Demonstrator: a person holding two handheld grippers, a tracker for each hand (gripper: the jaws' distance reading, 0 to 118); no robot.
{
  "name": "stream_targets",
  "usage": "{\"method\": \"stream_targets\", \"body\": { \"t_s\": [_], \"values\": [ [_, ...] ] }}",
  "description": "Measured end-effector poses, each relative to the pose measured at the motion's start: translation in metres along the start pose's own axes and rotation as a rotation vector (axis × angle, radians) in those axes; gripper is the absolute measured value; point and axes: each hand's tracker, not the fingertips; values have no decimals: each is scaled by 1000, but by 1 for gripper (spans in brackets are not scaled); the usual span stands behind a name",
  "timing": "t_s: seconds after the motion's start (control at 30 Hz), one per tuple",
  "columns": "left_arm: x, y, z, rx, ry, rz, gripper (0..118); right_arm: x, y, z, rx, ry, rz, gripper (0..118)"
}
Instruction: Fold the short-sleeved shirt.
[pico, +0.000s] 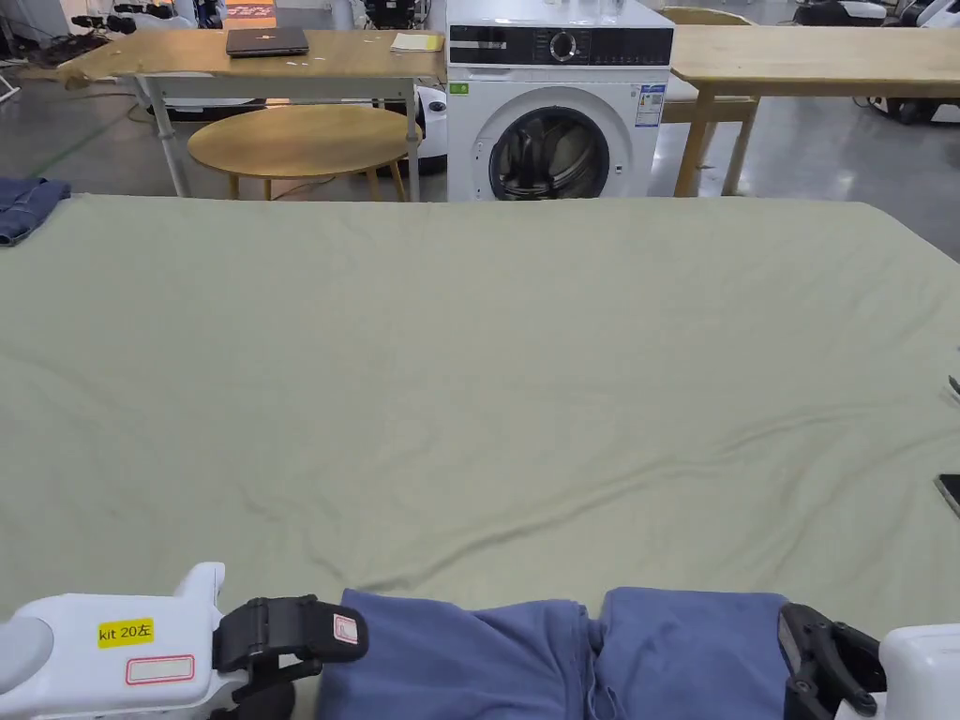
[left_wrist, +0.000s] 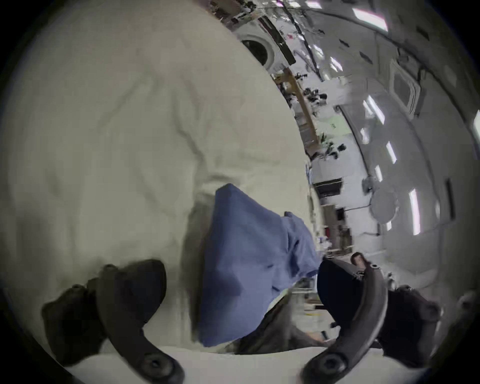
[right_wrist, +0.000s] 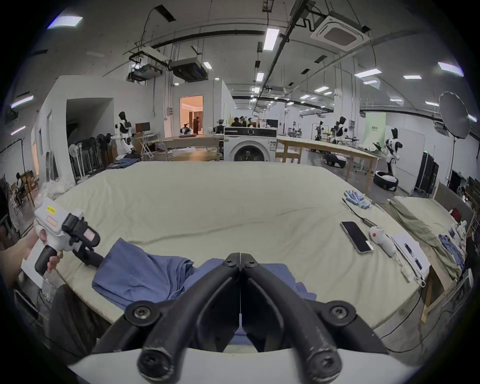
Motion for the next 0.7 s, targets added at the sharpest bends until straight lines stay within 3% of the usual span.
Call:
{"method": "stream_targets", "body": {
  "t_s": [0.07, 0.13, 0.2, 0.23, 0.27, 0.43, 0.7],
  "values": [
    [-6, 1, -13, -25, -41, 37, 113, -1, -1, 0, -5, -2, 16, 0],
    [-15, 9, -20, -45, -107, 39, 99, 0, -1, 1, -9, -5, 15, 0],
    [-16, 12, -31, -54, -74, 32, 63, 1, -1, 2, -9, -9, 9, 0],
    [-16, 12, -37, -64, -36, 22, 30, 1, -1, 2, -10, -13, 8, 0],
    [-15, 8, -43, -66, 43, 10, 10, 2, -1, 2, -10, -15, 6, 0],
    [1, 1, -16, -1, 36, 44, 3, 5, 2, 8, -2, -20, 11, 0],
    [48, -6, 101, 184, 260, 26, 3, 7, 7, 9, 33, 3, 11, 0]
  ]
}}
